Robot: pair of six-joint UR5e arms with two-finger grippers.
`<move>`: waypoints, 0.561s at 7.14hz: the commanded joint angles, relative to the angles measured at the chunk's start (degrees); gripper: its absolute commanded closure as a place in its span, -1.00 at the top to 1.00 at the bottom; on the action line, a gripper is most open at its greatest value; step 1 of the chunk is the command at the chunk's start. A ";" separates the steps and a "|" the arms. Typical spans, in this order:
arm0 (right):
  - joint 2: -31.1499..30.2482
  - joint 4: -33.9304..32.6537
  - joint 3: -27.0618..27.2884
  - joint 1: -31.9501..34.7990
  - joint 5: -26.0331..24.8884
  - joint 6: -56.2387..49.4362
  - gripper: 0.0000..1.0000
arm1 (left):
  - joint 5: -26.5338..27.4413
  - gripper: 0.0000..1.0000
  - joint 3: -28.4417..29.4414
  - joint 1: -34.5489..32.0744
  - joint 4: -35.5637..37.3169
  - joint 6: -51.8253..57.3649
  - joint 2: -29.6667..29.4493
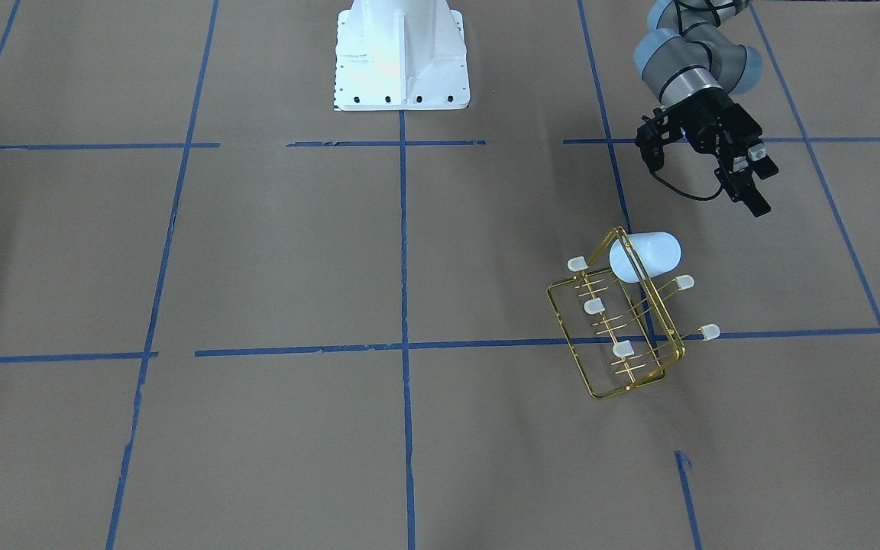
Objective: Hang cup on cup holder
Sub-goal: 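Open the left gripper and pull it back from the hanging cup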
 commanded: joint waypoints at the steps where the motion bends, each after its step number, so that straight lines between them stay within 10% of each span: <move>1: 0.00 0.00 0.00 0.00 0.00 0.00 1.00 | -7.32 1.00 -2.67 0.00 -3.41 -23.33 3.78; 4: 0.00 0.00 0.00 0.00 0.00 0.00 1.00 | -24.45 1.00 -3.83 -0.53 -12.61 -50.44 5.55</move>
